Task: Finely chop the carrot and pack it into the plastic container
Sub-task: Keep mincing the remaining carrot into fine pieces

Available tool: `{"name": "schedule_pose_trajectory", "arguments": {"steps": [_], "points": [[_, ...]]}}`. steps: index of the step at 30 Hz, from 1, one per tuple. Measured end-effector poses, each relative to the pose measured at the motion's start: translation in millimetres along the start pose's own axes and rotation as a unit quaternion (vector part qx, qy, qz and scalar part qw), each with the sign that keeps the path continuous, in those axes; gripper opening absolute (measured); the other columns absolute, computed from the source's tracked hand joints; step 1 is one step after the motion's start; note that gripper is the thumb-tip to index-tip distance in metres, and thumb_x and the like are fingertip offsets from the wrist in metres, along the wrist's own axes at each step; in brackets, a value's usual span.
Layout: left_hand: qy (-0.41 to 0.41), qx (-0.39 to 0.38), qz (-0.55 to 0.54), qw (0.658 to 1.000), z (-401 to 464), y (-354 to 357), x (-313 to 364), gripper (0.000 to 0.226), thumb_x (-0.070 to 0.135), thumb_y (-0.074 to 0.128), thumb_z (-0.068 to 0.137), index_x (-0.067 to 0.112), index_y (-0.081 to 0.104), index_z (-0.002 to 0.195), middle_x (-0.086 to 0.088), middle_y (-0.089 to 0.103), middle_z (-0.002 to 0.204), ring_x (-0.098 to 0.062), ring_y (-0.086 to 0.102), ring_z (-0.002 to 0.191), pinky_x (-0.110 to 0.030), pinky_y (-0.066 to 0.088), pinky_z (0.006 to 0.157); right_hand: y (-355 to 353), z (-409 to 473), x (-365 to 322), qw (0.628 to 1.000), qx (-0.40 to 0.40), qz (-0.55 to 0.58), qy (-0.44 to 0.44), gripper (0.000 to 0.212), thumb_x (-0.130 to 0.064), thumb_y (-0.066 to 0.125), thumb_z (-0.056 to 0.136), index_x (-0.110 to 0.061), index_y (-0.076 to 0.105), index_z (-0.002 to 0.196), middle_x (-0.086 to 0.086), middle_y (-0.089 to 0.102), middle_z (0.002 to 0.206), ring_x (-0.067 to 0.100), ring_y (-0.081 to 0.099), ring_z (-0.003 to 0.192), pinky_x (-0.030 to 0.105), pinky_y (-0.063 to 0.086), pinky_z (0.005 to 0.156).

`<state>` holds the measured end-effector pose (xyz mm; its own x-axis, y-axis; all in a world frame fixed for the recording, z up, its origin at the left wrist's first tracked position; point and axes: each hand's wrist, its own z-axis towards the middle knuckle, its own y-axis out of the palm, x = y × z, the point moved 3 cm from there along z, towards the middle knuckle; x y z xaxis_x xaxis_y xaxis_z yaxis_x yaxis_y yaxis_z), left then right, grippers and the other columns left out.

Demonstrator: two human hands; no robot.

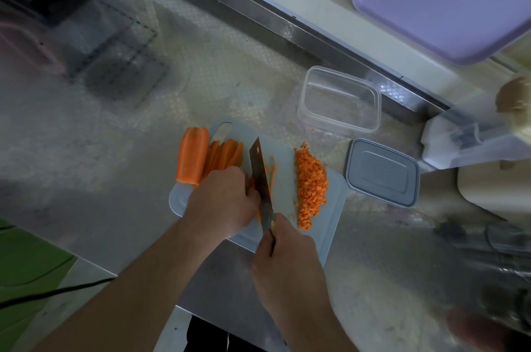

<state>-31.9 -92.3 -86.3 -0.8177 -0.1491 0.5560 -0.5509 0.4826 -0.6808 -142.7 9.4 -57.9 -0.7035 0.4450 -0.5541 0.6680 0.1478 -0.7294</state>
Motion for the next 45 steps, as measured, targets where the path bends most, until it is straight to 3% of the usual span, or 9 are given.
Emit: {"name": "schedule_pose_trajectory", "arguments": {"steps": [5,12,15,18,22,27,36,45], "points": [[0.007,-0.001,0.001,1.0,1.3,0.4,-1.1,0.026,0.03,0.058,0.1,0.016,0.065,0.08,-0.004,0.067,0.071,-0.021,0.066,0.066,-0.047,0.06,0.066,3.5,6.7,-0.2,1.0,-0.004,-0.007,0.005,0.016,-0.023,0.038,0.096,-0.025,0.038,0.08,-0.001,0.053,0.071,0.021,0.057,0.067,0.037,0.041,0.057],[0.024,0.027,0.041,0.998,-0.2,7.4,-1.4,0.031,0.034,0.053,0.105,0.022,0.053,0.076,0.0,0.06,0.066,-0.016,0.059,0.06,-0.034,0.05,0.057,6.7,8.2,-0.1,1.0,0.005,-0.008,0.002,0.013,-0.03,0.034,0.094,-0.025,0.042,0.085,-0.002,0.056,0.076,0.021,0.059,0.072,0.043,0.05,0.064],[0.085,0.096,0.04,0.991,-7.7,6.0,-6.5,0.024,0.037,0.056,0.105,0.023,0.056,0.086,0.006,0.06,0.07,-0.011,0.059,0.06,-0.037,0.053,0.058,6.0,8.3,0.6,1.0,0.008,-0.011,-0.002,0.014,-0.027,0.037,0.096,-0.023,0.039,0.083,-0.002,0.055,0.075,0.02,0.057,0.071,0.039,0.045,0.061],[0.187,0.14,0.004,0.972,-15.4,2.6,-15.1,0.008,0.026,0.067,0.098,0.021,0.061,0.098,0.009,0.061,0.089,-0.01,0.06,0.067,-0.039,0.056,0.06,5.4,8.8,0.1,1.0,0.007,-0.014,-0.005,0.011,-0.026,0.036,0.096,-0.024,0.042,0.086,-0.002,0.056,0.076,0.02,0.058,0.072,0.037,0.045,0.06],[0.271,0.148,0.037,0.95,-18.1,11.8,-28.5,0.007,0.017,0.07,0.096,0.022,0.07,0.102,0.01,0.061,0.103,-0.011,0.062,0.079,-0.036,0.056,0.061,5.4,8.8,-1.2,1.0,0.008,-0.018,-0.008,0.008,-0.028,0.036,0.095,-0.025,0.041,0.089,-0.002,0.057,0.079,0.021,0.059,0.075,0.04,0.048,0.064],[0.338,0.187,0.013,0.922,-19.5,17.9,-41.7,0.015,0.023,0.063,0.103,0.018,0.076,0.109,0.01,0.069,0.115,-0.014,0.067,0.097,-0.033,0.056,0.077,5.4,8.8,0.3,1.0,0.016,-0.019,-0.012,0.013,-0.028,0.035,0.096,-0.023,0.041,0.085,-0.002,0.056,0.075,0.021,0.058,0.071,0.041,0.048,0.062],[0.359,0.226,0.023,0.905,-21.5,24.0,-45.8,0.014,0.02,0.065,0.103,0.014,0.077,0.106,0.007,0.071,0.12,-0.019,0.065,0.091,-0.035,0.055,0.077,2.8,8.1,3.8,0.999,0.028,-0.021,-0.024,0.02,-0.025,0.039,0.099,-0.023,0.038,0.079,-0.001,0.052,0.068,0.017,0.051,0.061,0.026,0.028,0.05],[0.357,0.224,0.018,0.907,-22.0,23.3,-47.0,0.015,0.021,0.064,0.103,0.014,0.077,0.106,0.007,0.07,0.117,-0.018,0.065,0.093,-0.033,0.056,0.076,0.7,-0.2,5.3,1.0,0.016,0.009,-0.018,0.021,-0.027,0.04,0.1,-0.023,0.038,0.08,0.001,0.05,0.062,0.018,0.049,0.054,0.03,0.033,0.05]]}}
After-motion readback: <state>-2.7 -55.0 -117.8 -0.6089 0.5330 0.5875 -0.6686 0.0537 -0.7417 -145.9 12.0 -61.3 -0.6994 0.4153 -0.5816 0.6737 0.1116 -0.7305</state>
